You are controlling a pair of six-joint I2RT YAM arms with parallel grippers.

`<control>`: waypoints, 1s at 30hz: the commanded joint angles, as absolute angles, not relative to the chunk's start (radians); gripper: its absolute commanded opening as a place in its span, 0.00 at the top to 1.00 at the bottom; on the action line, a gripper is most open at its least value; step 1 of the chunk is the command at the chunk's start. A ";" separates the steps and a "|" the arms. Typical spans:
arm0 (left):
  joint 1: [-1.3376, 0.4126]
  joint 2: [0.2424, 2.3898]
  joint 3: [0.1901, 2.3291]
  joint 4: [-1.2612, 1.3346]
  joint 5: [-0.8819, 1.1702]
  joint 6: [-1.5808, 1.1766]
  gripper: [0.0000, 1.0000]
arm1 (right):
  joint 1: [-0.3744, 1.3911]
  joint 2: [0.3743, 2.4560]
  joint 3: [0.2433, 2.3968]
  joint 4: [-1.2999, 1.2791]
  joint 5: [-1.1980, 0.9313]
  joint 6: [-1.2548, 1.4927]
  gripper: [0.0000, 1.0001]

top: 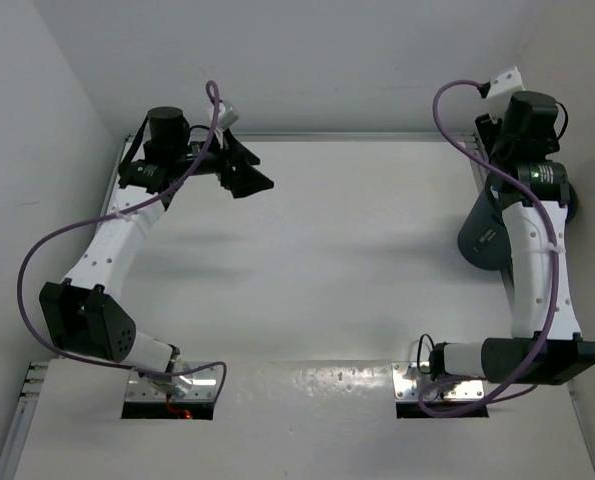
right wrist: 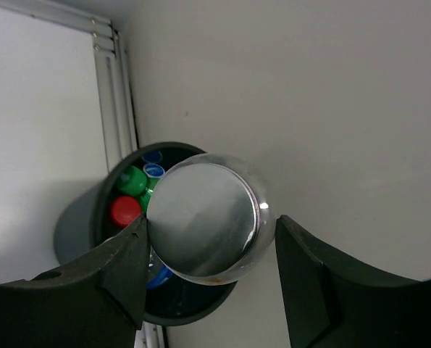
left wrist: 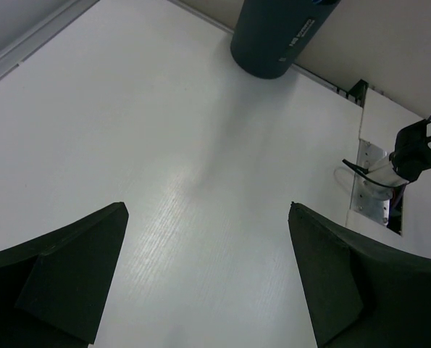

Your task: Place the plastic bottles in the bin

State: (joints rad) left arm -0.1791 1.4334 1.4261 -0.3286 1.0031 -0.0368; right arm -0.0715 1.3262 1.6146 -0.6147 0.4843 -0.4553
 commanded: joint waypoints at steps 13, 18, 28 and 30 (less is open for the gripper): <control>-0.245 1.489 1.539 -0.430 0.896 0.034 0.00 | -0.302 1.269 1.354 -0.457 0.403 -0.500 0.98; -0.245 1.489 1.539 -0.449 0.867 0.034 0.00 | -0.328 1.292 1.377 -0.517 0.313 -0.445 0.83; -0.245 1.515 1.611 -0.552 0.622 0.002 0.00 | -0.267 1.353 1.626 -0.750 0.245 -0.335 0.20; -0.236 1.531 1.653 -0.601 0.582 0.002 0.00 | -0.239 1.365 1.722 -0.830 0.226 -0.309 0.14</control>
